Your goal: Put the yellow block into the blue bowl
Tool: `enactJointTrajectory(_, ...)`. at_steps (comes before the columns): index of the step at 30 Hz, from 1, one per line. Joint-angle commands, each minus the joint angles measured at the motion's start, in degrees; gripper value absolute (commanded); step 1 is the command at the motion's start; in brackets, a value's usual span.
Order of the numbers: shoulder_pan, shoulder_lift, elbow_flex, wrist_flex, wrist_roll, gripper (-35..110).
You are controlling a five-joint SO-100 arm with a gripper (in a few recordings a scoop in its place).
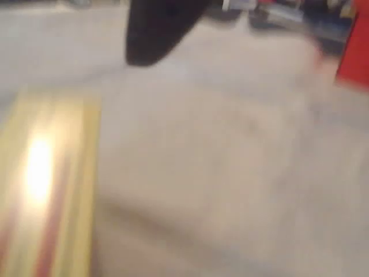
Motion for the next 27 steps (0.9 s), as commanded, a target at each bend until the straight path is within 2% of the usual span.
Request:
enactJointTrajectory(1, 0.4, -0.3, -5.3, 0.1, -0.6, 28)
enactJointTrajectory(10, 0.3, -2.5, -5.4, -0.4, -1.0, 28)
enactJointTrajectory(18, 0.4, -5.8, -4.5, -7.1, -0.7, 28)
enactJointTrajectory(27, 0.3, -10.7, -4.6, -9.4, -0.7, 28)
